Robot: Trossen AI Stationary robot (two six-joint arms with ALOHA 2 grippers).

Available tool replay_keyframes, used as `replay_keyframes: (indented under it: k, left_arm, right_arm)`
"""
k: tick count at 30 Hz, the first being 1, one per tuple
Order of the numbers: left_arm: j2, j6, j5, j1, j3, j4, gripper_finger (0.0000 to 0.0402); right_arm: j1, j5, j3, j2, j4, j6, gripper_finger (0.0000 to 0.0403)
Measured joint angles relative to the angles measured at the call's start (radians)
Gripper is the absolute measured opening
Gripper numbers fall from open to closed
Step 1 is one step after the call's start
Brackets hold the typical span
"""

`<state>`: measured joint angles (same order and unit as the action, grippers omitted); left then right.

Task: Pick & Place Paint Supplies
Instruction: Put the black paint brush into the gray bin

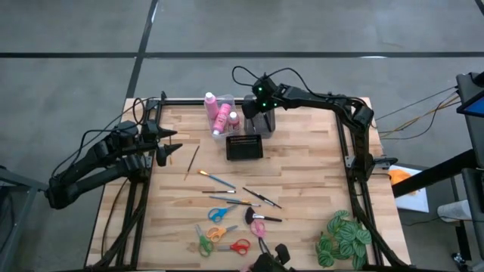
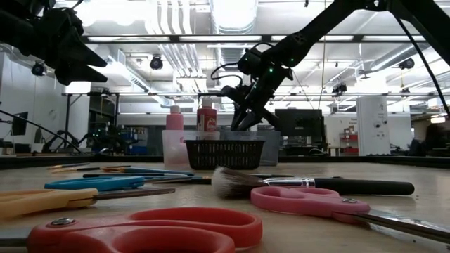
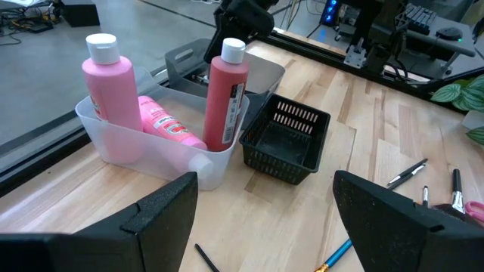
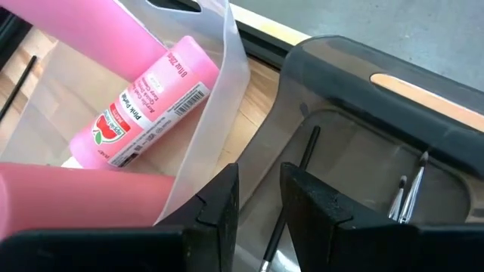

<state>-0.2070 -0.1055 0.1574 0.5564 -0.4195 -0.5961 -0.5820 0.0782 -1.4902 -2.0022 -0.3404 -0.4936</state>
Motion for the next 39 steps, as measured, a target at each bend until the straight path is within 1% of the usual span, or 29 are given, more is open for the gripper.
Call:
replay_keyframes:
  k: [27, 34, 39]
  left_arm:
    - [0.0, 0.0, 0.0, 0.0, 0.0, 0.0, 0.0311]
    - [0.0, 0.0, 0.0, 0.0, 0.0, 0.0, 0.0311]
    - [0.0, 0.0, 0.0, 0.0, 0.0, 0.0, 0.0311]
  right_arm:
    - [0.001, 0.011, -0.002, 0.008, -0.016, 0.023, 0.0098]
    - [0.008, 0.007, 0.0, 0.1, -0.022, 0.041, 0.0098]
    - [0.021, 0.005, 0.002, 0.176, -0.022, 0.097, 0.0098]
